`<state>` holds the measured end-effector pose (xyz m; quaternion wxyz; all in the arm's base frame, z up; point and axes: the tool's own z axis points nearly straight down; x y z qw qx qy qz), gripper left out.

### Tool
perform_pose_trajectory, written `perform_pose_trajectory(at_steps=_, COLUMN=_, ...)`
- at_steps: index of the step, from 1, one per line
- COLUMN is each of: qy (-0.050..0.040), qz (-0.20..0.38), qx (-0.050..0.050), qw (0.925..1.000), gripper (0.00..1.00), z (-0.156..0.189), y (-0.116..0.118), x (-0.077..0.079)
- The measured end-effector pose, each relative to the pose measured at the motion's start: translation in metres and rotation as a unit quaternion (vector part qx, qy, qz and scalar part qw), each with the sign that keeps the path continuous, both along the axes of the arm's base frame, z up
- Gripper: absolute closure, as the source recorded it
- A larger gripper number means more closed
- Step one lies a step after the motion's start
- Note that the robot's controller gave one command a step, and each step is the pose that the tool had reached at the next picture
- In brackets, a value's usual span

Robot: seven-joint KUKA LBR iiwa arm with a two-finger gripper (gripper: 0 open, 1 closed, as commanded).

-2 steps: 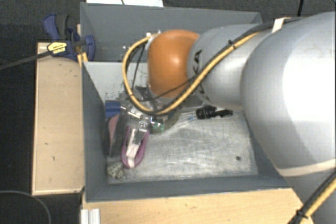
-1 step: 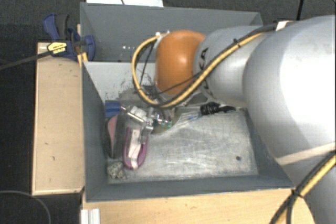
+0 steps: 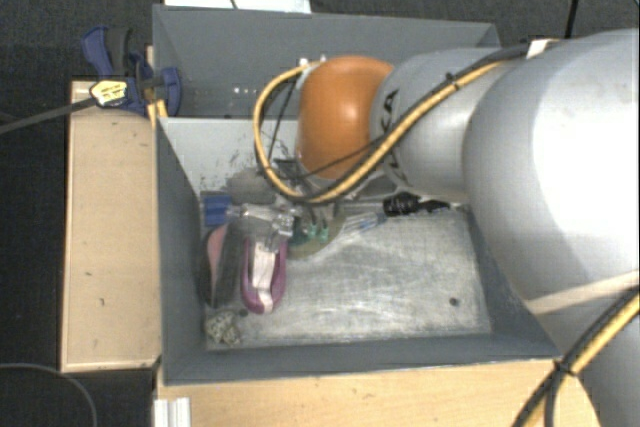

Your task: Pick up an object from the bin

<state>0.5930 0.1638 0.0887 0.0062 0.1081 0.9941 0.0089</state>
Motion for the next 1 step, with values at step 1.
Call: perform_pose_trajectory(at_steps=1, qy=0.0001, qz=0.107, qx=-0.008, qw=0.9942, gripper=1.00, z=0.1677, y=0.0006, x=-0.0026)
